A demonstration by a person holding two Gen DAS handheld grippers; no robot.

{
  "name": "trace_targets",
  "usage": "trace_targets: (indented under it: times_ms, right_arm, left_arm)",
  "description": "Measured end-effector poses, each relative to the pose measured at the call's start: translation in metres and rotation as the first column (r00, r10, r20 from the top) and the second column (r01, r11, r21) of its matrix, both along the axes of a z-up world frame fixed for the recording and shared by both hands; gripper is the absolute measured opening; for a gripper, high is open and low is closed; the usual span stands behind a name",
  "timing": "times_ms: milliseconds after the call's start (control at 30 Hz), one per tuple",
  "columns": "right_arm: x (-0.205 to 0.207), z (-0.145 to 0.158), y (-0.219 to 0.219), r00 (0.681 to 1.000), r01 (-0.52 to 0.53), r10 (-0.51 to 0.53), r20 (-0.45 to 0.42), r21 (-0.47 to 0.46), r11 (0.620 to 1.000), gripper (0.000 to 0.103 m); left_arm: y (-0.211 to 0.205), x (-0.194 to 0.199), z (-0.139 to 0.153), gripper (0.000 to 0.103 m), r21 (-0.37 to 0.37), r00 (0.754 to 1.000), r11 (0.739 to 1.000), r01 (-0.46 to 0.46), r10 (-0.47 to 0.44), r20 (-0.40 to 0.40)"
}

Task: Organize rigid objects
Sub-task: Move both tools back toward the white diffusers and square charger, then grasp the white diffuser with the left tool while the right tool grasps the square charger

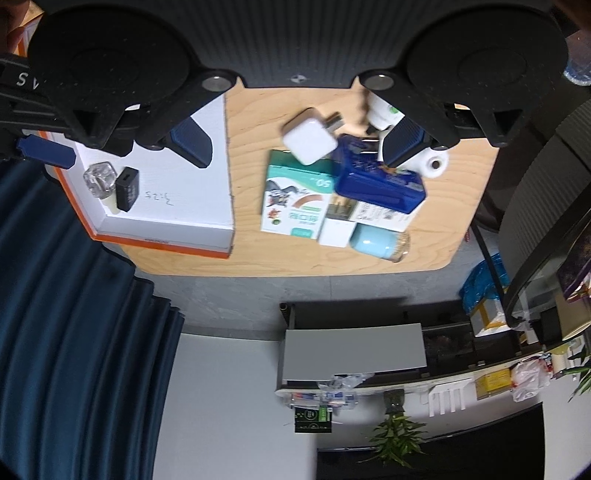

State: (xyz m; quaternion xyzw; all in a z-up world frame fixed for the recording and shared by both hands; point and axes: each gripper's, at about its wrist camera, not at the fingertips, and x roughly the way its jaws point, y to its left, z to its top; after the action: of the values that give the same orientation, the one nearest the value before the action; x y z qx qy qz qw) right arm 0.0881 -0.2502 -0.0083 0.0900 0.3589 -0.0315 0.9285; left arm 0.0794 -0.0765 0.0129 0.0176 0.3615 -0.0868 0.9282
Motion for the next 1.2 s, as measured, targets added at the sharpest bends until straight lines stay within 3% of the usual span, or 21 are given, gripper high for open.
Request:
trace_targets:
  times_ms: [467, 733, 933, 1200]
  right_arm:
    - [0.003, -0.013, 0.051, 0.991, -0.126, 0.127, -0.035, 0.01, 0.992, 0.088]
    - [0.004, -0.023, 0.068, 0.983, -0.173, 0.174, -0.061, 0.019, 0.985, 0.088]
    - [0.007, -0.027, 0.069, 0.982, -0.172, 0.174, -0.074, 0.027, 0.985, 0.088]
    - [0.014, -0.035, 0.066, 0.981, -0.169, 0.171, -0.095, 0.033, 0.985, 0.088]
  left_arm:
    - [0.06, -0.015, -0.013, 0.102, -0.016, 0.997, 0.997, -0.075, 0.075, 0.004]
    - [0.103, -0.011, -0.031, 0.101, -0.021, 0.985, 0.986, -0.166, 0.164, -0.047]
    - [0.1, -0.005, -0.045, 0.101, -0.038, 0.992, 0.993, -0.111, 0.108, -0.071]
    - [0.083, 0.008, -0.072, 0.101, 0.015, 0.995, 0.999, -0.046, 0.047, -0.087]
